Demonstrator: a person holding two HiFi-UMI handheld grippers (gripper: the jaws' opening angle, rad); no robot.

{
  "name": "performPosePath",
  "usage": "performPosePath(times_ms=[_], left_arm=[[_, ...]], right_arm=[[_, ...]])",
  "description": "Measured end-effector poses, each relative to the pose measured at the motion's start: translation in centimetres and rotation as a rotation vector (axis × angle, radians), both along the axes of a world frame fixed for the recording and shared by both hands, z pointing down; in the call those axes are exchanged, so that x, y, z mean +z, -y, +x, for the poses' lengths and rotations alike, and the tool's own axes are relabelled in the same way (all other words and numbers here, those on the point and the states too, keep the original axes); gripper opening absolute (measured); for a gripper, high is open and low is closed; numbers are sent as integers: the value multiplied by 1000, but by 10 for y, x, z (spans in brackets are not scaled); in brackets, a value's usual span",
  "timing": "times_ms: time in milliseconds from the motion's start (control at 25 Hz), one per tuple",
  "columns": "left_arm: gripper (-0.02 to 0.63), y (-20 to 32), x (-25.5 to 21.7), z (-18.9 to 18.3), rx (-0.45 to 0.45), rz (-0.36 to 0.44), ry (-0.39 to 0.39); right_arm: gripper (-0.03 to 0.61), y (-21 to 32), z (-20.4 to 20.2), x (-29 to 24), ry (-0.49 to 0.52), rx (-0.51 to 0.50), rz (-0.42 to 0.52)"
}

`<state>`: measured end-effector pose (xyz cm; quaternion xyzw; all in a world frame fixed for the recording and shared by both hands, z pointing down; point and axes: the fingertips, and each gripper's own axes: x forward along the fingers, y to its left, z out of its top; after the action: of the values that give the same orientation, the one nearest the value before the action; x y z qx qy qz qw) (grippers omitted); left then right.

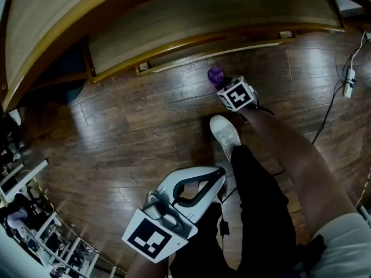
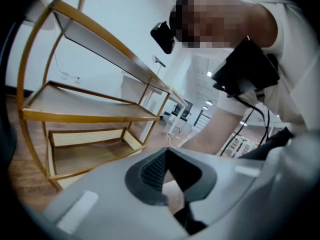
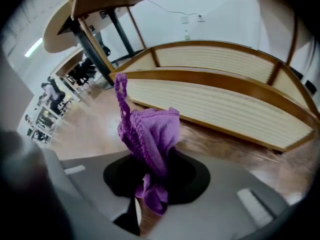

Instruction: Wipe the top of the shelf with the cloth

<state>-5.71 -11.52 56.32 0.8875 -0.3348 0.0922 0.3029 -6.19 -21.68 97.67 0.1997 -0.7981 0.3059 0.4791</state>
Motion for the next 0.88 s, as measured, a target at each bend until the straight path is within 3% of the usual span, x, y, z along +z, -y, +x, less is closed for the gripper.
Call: performPosePath(times_ms=[120, 200, 520, 680, 880], left_arm=[[18, -10, 1, -27, -73, 13, 12], [18, -18, 4, -44, -116, 11, 26], [18, -33, 32, -84, -185, 7, 44], [18, -31, 39, -72, -148, -7, 22], [18, -20, 37, -50, -68, -5, 1]], right_arm=[[100, -29, -90, 4, 64, -77, -31], [100, -32, -121, 9, 73, -105, -33], [100, 6, -157, 31, 18, -164, 45], [100, 31, -139, 42, -33, -161, 77], [100, 82, -25, 54, -163, -41, 126]])
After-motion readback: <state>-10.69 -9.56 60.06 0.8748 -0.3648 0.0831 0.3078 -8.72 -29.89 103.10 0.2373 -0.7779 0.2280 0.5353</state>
